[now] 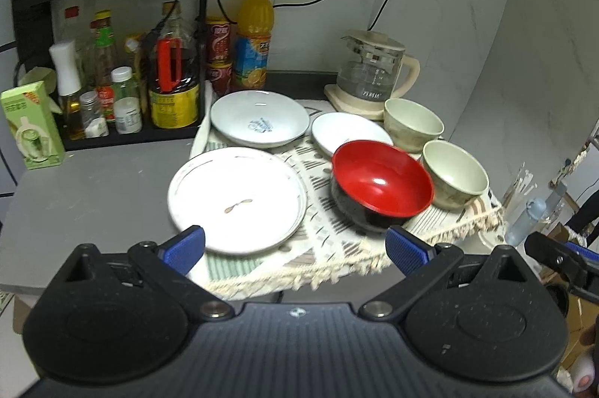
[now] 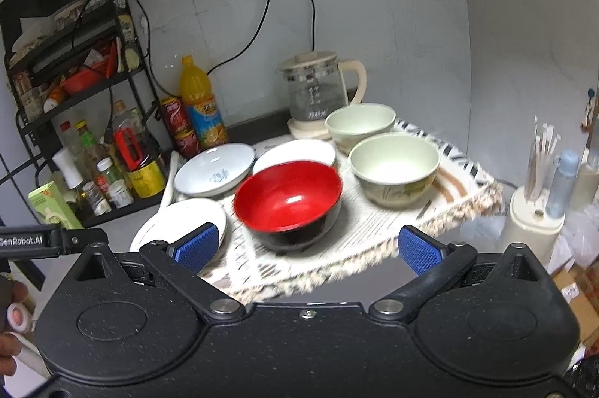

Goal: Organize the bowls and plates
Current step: 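Reach both grippers toward the rim of the large pale green bowl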

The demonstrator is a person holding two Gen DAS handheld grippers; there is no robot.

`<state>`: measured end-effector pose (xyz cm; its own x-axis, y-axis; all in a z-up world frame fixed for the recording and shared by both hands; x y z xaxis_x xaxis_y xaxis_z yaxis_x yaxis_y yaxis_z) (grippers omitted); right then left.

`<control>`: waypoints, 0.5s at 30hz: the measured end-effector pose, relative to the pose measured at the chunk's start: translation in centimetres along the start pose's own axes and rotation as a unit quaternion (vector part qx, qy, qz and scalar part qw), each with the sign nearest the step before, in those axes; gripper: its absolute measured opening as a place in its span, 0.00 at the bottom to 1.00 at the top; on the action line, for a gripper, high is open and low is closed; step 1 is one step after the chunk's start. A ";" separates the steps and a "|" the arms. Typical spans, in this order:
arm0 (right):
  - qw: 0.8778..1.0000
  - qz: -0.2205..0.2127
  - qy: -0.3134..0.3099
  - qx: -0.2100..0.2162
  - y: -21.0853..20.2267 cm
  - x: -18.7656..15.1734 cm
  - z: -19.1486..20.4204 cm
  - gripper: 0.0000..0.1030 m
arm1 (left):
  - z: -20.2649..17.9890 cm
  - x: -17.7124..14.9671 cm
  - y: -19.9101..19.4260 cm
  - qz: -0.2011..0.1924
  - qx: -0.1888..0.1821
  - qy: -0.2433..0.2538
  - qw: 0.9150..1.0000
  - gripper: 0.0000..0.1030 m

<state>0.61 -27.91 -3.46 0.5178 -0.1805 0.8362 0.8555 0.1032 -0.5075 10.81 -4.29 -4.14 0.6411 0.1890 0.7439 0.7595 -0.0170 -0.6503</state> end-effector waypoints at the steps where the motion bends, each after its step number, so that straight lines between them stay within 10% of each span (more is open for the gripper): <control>1: 1.000 -0.002 0.002 -0.003 0.4 0.3 -0.4 1.00 | -0.3 0.4 0.5 0.000 -0.002 -0.001 1.000 0.99; 15: 0.999 0.029 0.015 -0.031 7.4 3.2 -4.1 1.00 | -3.7 4.6 7.6 0.010 -0.016 0.019 1.000 0.99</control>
<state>8.57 -31.73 -5.34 0.5655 -0.2050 0.7989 0.8215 0.0547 -0.5675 19.95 -7.21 -5.10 0.6599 0.1509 0.7360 0.7488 -0.0511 -0.6608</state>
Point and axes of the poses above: each gripper's, at about its wrist camera, not at the fingertips, and y roughly the way its jaws point, z to its left, x to its top, the point moved 5 cm from there along y, roughly the way its jaws point
